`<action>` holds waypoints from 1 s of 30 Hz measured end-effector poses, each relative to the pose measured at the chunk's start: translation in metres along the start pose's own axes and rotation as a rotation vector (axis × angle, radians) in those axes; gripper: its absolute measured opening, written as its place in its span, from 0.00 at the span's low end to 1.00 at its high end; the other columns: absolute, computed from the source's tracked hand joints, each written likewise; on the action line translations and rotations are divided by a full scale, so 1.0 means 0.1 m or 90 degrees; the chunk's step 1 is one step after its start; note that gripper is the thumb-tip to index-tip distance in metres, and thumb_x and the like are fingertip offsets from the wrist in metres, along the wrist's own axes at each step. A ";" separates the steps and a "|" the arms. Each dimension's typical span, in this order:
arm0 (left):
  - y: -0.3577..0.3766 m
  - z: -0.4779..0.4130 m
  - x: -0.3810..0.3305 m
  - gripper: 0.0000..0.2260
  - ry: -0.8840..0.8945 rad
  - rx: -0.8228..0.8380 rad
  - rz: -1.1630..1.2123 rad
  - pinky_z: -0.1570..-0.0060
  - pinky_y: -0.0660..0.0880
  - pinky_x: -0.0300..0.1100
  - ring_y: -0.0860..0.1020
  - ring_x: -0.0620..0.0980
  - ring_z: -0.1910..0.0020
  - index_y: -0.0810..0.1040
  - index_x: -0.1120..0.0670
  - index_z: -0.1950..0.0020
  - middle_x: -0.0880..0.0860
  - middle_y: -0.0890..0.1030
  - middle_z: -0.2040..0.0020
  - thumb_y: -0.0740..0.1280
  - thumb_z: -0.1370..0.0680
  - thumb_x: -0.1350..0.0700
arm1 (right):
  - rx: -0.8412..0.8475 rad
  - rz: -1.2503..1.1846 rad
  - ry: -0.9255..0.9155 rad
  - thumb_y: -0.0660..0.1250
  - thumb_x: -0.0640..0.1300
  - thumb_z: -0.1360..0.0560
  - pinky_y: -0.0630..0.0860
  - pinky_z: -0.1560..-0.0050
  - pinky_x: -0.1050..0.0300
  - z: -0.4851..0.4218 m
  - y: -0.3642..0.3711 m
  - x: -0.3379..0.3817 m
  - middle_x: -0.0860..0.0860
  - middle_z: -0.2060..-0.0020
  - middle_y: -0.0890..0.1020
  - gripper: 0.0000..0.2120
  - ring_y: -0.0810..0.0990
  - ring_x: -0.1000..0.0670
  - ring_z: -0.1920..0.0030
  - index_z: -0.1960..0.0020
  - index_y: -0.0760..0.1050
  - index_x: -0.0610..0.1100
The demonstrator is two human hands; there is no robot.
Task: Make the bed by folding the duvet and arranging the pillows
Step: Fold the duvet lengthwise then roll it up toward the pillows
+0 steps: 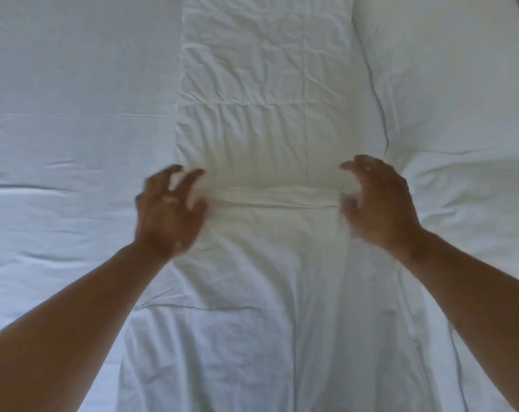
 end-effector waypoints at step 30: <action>0.49 0.72 -0.34 0.22 0.106 -0.056 -0.046 0.28 0.60 0.64 0.67 0.59 0.26 0.70 0.45 0.27 0.54 0.71 0.27 0.58 0.19 0.39 | -0.130 0.038 -0.064 0.62 0.51 0.22 0.63 0.28 0.37 0.67 0.38 0.22 0.43 0.28 0.71 0.21 0.71 0.41 0.29 0.31 0.73 0.46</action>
Point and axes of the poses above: each hand's wrist, its own z-axis away from the middle knuckle, its own y-axis out of the palm, x = y × z, the point moved 3 cm from there along -z, towards the middle knuckle
